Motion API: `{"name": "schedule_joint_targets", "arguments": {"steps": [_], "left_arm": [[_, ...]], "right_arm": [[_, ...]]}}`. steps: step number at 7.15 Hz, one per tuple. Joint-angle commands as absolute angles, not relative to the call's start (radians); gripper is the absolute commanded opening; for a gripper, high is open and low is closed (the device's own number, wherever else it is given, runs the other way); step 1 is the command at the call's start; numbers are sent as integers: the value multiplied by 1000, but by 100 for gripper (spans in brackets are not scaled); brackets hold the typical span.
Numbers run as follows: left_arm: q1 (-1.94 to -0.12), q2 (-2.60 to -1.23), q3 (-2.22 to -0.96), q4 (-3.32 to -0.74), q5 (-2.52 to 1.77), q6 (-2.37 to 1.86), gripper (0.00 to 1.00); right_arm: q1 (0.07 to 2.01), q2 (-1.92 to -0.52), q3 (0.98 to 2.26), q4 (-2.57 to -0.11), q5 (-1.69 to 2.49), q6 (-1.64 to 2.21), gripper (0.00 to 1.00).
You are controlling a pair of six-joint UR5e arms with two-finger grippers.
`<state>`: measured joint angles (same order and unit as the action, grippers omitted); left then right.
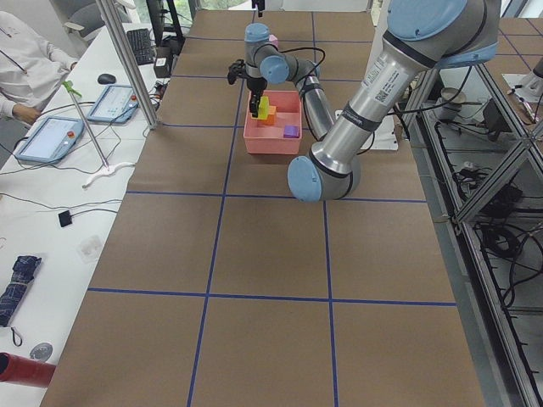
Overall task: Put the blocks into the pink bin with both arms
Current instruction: 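Carry the yellow cube into the pink bin's corner nearest the left gripper and release it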
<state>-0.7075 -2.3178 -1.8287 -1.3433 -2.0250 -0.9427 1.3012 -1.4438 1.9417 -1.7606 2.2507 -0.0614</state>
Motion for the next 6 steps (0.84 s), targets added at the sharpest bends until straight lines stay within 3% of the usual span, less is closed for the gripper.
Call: {"name": "schedule_joint_targets", "arguments": {"steps": [1,3,6], "left_arm": [[-689,-2362,-1808,-1344,-1984,-962,100],[-732,-2268,-1952,-1265,-1991,-793,100],[-746,-2217,-1993,-1256,-1990,-769,100]], "right_arm": [[1310,-1553,1866,-1533,2264,-81,100],[1309,-1665,1862,-1404,2264,-81,100],[1308,-1729,1736,-1195,2263,-75,100]]}}
